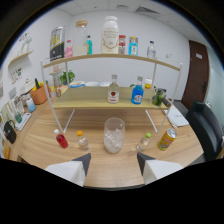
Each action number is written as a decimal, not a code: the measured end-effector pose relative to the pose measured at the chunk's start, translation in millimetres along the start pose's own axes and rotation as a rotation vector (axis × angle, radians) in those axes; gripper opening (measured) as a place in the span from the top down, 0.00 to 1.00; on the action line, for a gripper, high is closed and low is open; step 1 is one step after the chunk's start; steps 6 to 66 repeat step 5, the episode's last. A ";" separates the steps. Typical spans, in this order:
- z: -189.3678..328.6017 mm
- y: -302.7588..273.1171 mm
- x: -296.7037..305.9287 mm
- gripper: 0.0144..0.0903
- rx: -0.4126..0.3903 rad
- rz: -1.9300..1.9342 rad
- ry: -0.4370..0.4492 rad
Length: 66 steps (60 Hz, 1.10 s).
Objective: Make me a cup of Vodka Sunrise.
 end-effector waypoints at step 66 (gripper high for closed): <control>-1.1 -0.7 -1.4 0.06 0.000 0.002 0.002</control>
